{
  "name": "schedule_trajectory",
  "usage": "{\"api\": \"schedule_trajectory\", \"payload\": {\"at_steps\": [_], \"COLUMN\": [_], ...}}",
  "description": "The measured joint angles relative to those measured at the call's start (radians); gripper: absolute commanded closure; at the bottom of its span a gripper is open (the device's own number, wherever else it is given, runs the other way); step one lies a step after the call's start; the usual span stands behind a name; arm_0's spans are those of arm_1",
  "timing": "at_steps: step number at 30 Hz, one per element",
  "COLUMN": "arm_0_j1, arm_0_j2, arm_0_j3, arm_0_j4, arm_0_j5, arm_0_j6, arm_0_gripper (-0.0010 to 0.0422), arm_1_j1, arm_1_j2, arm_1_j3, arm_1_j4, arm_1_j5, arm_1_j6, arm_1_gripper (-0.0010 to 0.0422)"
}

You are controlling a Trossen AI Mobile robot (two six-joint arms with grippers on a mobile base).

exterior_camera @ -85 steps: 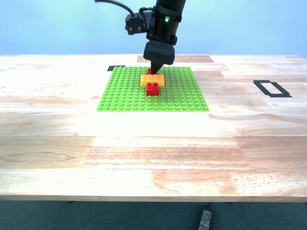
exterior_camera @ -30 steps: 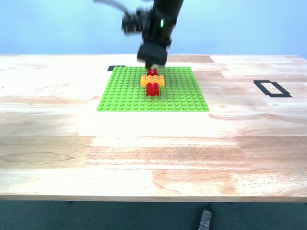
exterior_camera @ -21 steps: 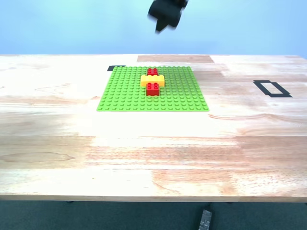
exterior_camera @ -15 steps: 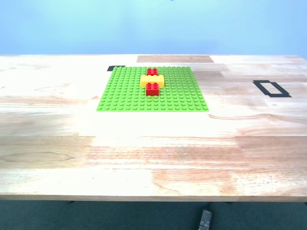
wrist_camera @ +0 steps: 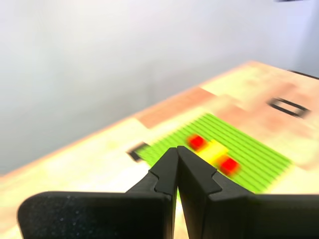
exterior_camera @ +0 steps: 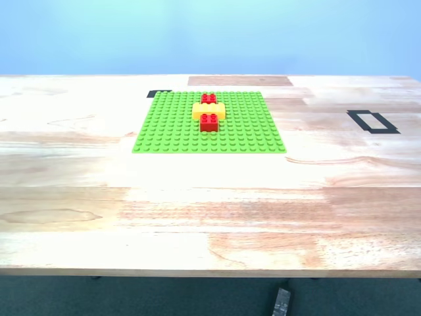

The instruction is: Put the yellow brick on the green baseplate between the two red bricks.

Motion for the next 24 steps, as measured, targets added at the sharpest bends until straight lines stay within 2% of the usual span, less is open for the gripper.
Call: {"api": "schedule_trajectory", "payload": {"at_steps": [2, 5, 11, 17, 21, 24], "arm_0_j1": [0.0, 0.0, 0.001, 0.001, 0.001, 0.001], "arm_0_j2": [0.0, -0.001, -0.021, -0.062, -0.084, -0.09], "arm_0_j3": [0.0, -0.003, -0.077, -0.232, -0.322, -0.375], "arm_0_j4": [0.037, 0.088, 0.223, 0.386, 0.492, 0.545], "arm_0_j5": [-0.03, -0.075, -0.114, -0.114, -0.113, -0.137], "arm_0_j6": [-0.015, -0.03, -0.101, -0.137, -0.18, -0.188], "arm_0_gripper": [0.0412, 0.0412, 0.0413, 0.0413, 0.0413, 0.0413], "arm_1_j1": [-0.018, -0.041, -0.06, -0.058, -0.059, -0.058], "arm_1_j2": [-0.111, -0.267, -0.571, -0.798, -0.911, -0.98], "arm_1_j3": [-0.118, -0.287, -0.572, -0.761, -0.853, -0.912], "arm_1_j4": [0.095, 0.208, 0.356, 0.374, 0.389, 0.389], "arm_1_j5": [0.003, 0.056, 0.132, 0.222, 0.293, 0.311], "arm_1_j6": [0.047, 0.118, 0.237, 0.35, 0.377, 0.378], "arm_1_gripper": [0.0409, 0.0409, 0.0409, 0.0409, 0.0413, 0.0413]}}
